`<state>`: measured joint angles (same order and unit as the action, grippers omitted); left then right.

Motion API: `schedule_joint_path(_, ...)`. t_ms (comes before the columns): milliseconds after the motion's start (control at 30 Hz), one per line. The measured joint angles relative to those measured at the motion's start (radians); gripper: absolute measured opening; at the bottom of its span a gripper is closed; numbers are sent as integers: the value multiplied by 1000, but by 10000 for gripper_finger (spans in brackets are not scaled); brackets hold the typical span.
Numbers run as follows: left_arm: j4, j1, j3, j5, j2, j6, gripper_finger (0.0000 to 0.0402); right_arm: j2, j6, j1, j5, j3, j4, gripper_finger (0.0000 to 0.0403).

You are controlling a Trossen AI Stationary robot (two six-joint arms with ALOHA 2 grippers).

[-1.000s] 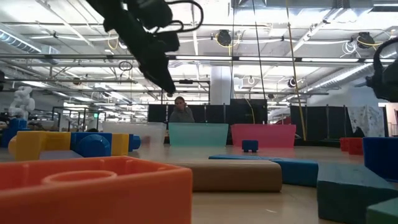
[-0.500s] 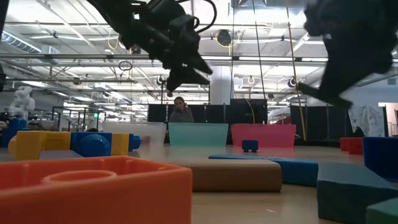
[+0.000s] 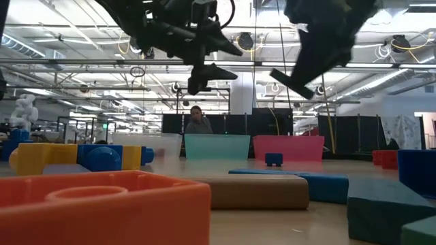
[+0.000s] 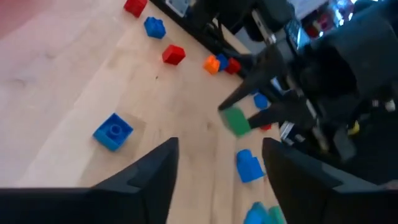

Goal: Sort blocks by size
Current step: Put the green block into the transparent bin

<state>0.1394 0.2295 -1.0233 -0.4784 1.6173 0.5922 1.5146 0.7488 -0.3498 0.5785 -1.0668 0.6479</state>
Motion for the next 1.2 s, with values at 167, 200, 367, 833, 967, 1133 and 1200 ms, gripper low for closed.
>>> schedule_joint_path(167,18,0,0,3,0,56,268,0,-145,51,0,0,-101,89)
schedule_joint_path(200,13,0,0,4,0,57,269,0,-169,60,0,0,-124,89)
schedule_joint_path(367,11,-1,0,6,0,58,270,0,-264,107,-3,0,-189,89)
schedule_joint_path(833,18,-1,0,76,0,29,270,3,-421,187,-5,-1,-314,89)
schedule_joint_path(967,27,-1,0,91,0,31,270,5,-454,190,-4,-1,-336,89)
schedule_joint_path(1133,26,-1,0,134,0,55,270,6,-509,199,-3,-2,-336,89)
schedule_joint_path(1200,28,-1,-1,150,6,58,267,17,-542,201,0,-2,-339,89)
